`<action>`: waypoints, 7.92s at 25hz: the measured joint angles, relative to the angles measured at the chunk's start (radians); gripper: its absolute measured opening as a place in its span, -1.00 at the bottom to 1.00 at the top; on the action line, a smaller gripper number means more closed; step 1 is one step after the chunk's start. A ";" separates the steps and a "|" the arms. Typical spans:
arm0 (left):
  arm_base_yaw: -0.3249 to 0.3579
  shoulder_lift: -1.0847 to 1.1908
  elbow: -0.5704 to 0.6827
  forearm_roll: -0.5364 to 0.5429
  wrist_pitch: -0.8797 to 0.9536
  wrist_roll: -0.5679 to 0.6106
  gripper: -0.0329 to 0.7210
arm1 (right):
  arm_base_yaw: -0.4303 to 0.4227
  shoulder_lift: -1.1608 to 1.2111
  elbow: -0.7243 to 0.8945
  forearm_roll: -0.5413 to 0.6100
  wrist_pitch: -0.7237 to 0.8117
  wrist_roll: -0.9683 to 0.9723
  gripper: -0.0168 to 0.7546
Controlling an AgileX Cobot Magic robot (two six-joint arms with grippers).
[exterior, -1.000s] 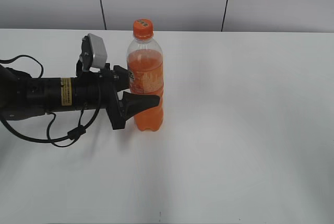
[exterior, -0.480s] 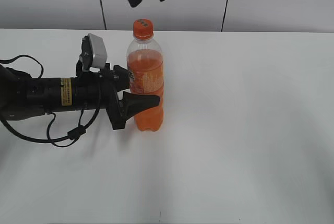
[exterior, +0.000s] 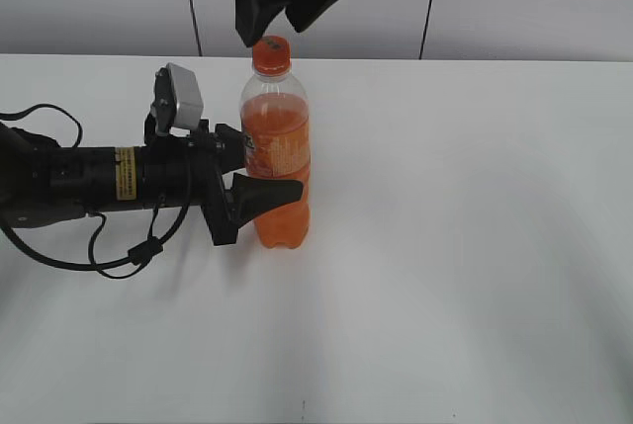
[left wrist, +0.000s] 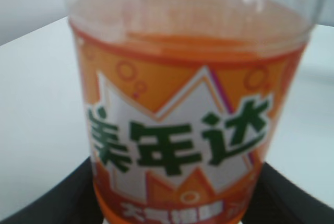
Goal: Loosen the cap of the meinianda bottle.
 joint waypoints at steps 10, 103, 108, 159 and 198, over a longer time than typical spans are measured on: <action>0.000 0.000 0.000 0.000 0.000 0.000 0.22 | -0.001 0.029 0.000 0.000 0.000 0.014 0.06; 0.000 0.000 0.000 0.006 0.000 0.000 0.22 | -0.001 -0.031 -0.005 -0.017 0.006 0.051 0.50; 0.000 0.000 0.000 0.006 0.000 0.000 0.22 | -0.001 -0.029 -0.005 -0.025 0.006 0.184 0.41; 0.001 0.000 0.000 0.018 -0.004 0.003 0.22 | -0.001 0.059 -0.006 0.002 0.020 -1.317 -0.24; 0.000 0.000 0.000 0.015 -0.002 0.000 0.22 | -0.001 -0.071 -0.006 0.003 0.014 0.229 0.38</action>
